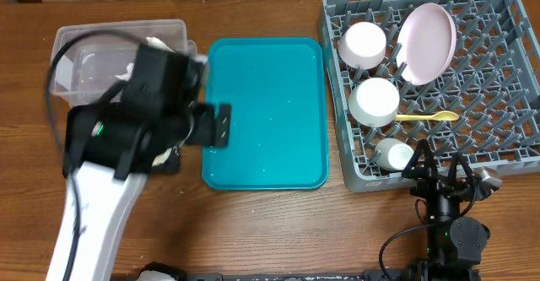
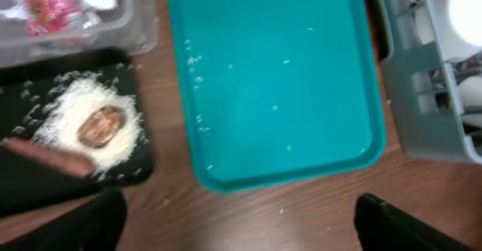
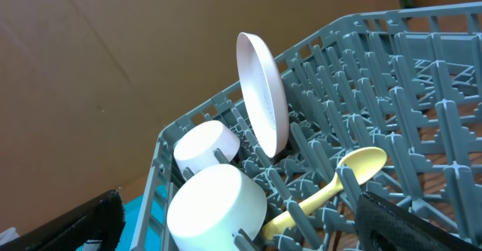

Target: Sort waste into correct bins and load items into the dishwasher

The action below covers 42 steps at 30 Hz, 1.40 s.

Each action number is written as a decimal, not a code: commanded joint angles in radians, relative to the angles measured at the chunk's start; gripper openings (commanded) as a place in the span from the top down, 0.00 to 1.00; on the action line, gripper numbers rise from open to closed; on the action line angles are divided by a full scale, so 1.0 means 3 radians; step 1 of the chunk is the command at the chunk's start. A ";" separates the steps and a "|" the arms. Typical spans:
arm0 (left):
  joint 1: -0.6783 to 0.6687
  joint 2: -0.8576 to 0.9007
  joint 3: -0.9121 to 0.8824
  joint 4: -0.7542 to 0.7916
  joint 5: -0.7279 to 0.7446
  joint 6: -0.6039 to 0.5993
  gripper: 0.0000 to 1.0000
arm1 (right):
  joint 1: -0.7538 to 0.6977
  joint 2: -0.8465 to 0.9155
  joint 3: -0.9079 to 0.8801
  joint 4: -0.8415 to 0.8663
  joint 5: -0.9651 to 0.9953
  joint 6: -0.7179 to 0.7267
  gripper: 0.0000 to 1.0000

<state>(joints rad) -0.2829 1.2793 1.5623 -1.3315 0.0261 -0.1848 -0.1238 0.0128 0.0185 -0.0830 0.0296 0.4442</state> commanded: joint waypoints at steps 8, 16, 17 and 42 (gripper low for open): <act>0.0697 -0.1910 -0.2445 0.2415 0.0243 0.0352 0.00 | 0.0006 -0.0033 -0.0036 0.0011 -0.0018 0.0000 0.00; 0.0762 -0.3235 -0.4419 0.4606 0.0287 0.0528 0.00 | 0.0006 -0.0033 -0.0036 0.0011 -0.0018 0.0000 0.00; 0.0772 -0.3307 -0.4487 0.4625 0.0275 0.0533 0.00 | 0.0006 -0.0033 -0.0036 0.0011 -0.0018 0.0000 0.00; 0.1231 -0.4247 -0.5192 0.4215 0.0295 0.0542 0.00 | 0.0006 -0.0033 -0.0036 0.0011 -0.0018 0.0000 0.00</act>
<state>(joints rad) 0.0803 0.0151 0.0090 -0.0666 0.1123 -0.0410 -0.1238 0.0109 0.0185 -0.0834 0.0292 0.4442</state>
